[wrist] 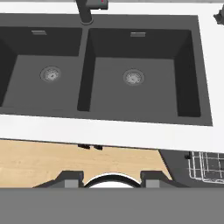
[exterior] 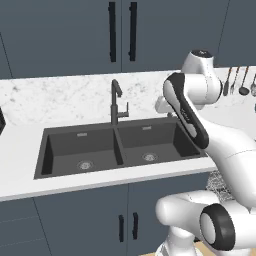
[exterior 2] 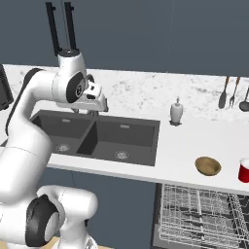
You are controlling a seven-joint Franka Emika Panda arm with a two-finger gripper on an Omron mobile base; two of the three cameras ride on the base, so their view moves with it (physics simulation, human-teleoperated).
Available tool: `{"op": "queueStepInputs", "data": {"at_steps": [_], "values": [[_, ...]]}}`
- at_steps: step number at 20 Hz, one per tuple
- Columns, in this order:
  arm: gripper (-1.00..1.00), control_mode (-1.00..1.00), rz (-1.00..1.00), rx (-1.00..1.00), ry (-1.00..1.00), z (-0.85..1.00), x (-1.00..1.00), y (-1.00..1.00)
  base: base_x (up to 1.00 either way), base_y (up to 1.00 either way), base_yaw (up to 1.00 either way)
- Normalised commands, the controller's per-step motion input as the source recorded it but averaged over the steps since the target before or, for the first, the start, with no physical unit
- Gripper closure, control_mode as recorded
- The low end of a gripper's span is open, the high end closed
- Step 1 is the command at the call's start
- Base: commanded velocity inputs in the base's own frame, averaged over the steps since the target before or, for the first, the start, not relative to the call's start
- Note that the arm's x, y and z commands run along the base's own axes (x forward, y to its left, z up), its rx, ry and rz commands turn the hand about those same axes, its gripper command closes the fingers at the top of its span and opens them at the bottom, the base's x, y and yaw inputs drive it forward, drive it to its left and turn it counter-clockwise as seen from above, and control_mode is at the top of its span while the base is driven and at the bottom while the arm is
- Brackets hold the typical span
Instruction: Pick up the cup and bowl from the counter, place them in the dishwasher, and close the dishwasher door.
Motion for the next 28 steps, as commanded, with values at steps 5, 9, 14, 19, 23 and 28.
{"op": "queueStepInputs", "data": {"at_steps": [5,9,14,19,23,28], "values": [[-1.00,-1.00,0.00,-0.07,0.00,-0.41,0.03,0.15,0.00,0.00,0.00],[-1.00,-1.00,0.00,-0.08,0.00,-0.72,-0.07,0.09,0.00,0.00,0.00],[-1.00,-1.00,-0.04,-0.01,0.03,-0.35,0.00,-0.34,0.00,0.00,0.00],[-1.00,-1.00,-0.22,0.15,0.01,-0.05,-0.18,-1.00,0.00,0.00,0.00],[-1.00,-1.00,-0.28,0.13,0.11,-0.21,-0.16,-0.80,0.00,0.00,0.00],[-1.00,-1.00,-0.21,0.04,0.17,-0.26,-0.02,-0.44,0.00,0.00,0.00]]}}
